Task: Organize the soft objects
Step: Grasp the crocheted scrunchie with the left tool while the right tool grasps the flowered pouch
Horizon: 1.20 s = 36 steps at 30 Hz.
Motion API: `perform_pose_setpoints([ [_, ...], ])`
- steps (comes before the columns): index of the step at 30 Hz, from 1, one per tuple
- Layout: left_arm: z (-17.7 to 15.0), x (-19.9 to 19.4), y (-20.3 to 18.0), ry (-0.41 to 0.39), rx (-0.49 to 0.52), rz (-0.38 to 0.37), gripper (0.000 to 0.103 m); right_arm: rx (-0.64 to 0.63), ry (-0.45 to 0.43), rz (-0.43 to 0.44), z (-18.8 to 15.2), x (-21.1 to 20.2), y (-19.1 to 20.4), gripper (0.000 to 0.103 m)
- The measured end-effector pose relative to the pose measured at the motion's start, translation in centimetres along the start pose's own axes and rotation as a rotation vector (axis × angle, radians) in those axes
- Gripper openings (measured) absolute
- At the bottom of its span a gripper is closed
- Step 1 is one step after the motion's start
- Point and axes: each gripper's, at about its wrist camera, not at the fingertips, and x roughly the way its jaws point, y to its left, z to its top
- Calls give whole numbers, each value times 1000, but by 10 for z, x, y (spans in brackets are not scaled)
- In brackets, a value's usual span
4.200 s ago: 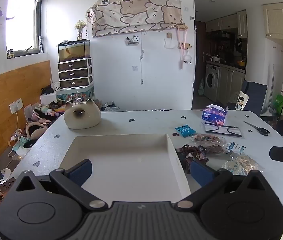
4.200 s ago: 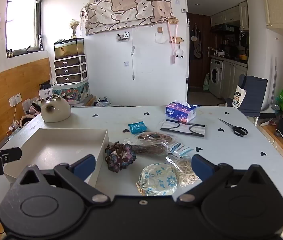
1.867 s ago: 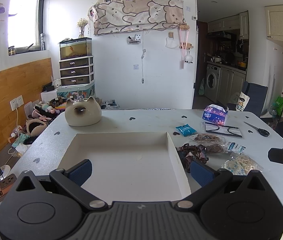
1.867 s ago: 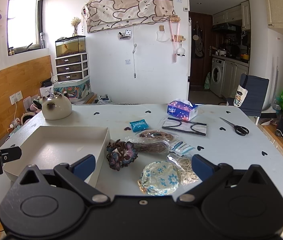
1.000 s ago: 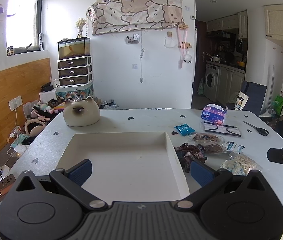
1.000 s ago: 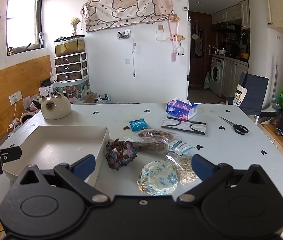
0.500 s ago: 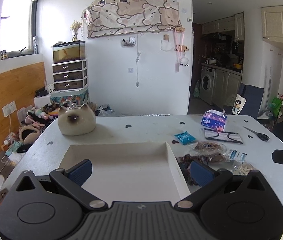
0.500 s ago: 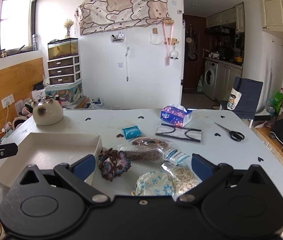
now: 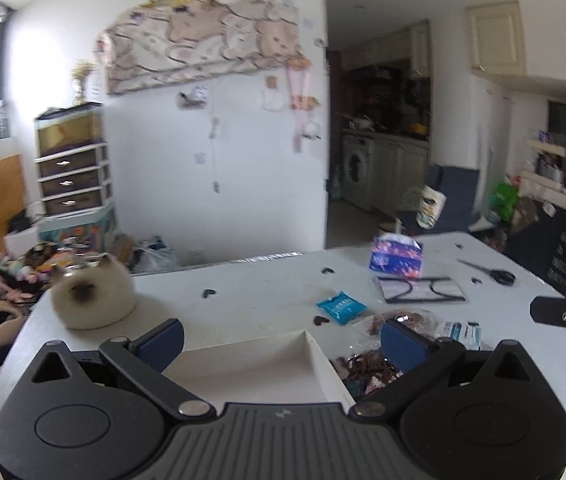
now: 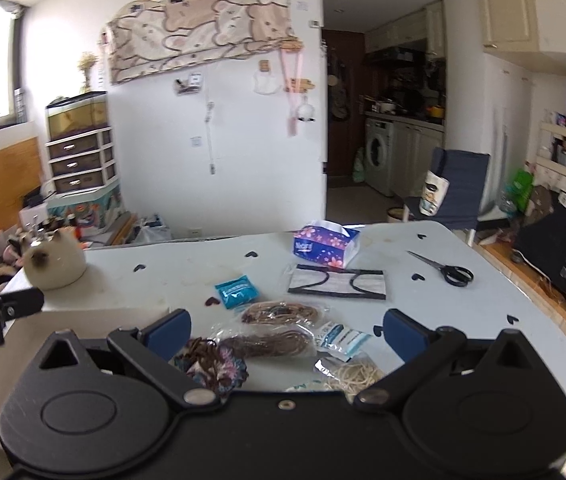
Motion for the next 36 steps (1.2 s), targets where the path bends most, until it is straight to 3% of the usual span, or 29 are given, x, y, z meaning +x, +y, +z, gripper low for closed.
perform_pose_setpoints([
  [8,6,49,0,64,79,-167,103,112,68,-117,-4,22,8,103],
  [15,4,88,-16,189,85,-290,103,213,198,-117,-16,43,-5,103],
  [21,-2,120,-40,294,126,-284,96,301,304,-76,-28,71,-27,99],
  [27,-11,144,-61,373,177,-278,89,418,468,-49,-46,114,-53,91],
  [36,-20,181,-88,441,228,-240,89,521,635,28,-65,159,-75,91],
])
